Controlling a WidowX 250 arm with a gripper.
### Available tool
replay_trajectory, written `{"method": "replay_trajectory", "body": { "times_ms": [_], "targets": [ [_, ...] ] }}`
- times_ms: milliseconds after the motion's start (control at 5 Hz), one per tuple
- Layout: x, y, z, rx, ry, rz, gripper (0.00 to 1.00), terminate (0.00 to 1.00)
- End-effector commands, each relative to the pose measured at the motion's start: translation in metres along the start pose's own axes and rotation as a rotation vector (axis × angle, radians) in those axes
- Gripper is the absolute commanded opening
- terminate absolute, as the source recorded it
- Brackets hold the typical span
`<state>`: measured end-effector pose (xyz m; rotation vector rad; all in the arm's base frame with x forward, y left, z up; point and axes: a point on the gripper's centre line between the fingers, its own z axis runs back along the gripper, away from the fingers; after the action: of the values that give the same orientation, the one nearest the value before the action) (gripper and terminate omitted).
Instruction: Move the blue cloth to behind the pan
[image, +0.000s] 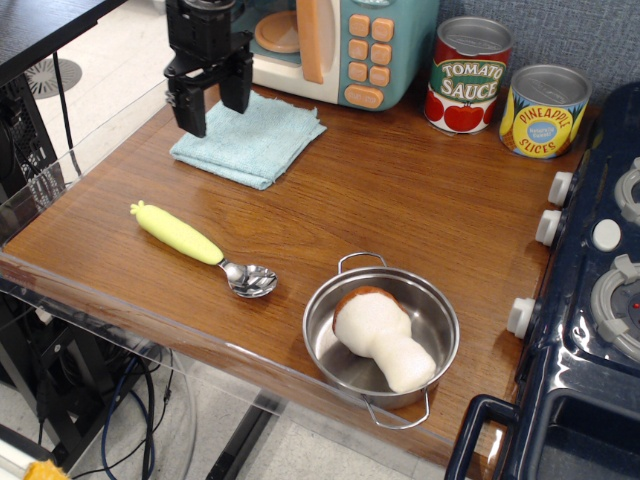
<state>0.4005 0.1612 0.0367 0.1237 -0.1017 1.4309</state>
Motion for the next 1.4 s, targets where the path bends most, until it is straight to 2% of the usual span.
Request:
{"method": "replay_trajectory", "body": {
  "times_ms": [0,400,600,800,1200],
  "targets": [
    [-0.004,-0.013,0.001,-0.077,-0.046,-0.011,1.00,0.00],
    [-0.029,-0.012,-0.010,-0.088,-0.009,-0.039,1.00,0.00],
    [-0.061,-0.013,-0.006,-0.090,0.007,-0.082,1.00,0.00],
    [-0.098,-0.016,0.001,-0.090,-0.009,-0.156,1.00,0.00],
    [-0.186,-0.022,0.010,-0.108,0.005,-0.353,1.00,0.00]
  ]
}}
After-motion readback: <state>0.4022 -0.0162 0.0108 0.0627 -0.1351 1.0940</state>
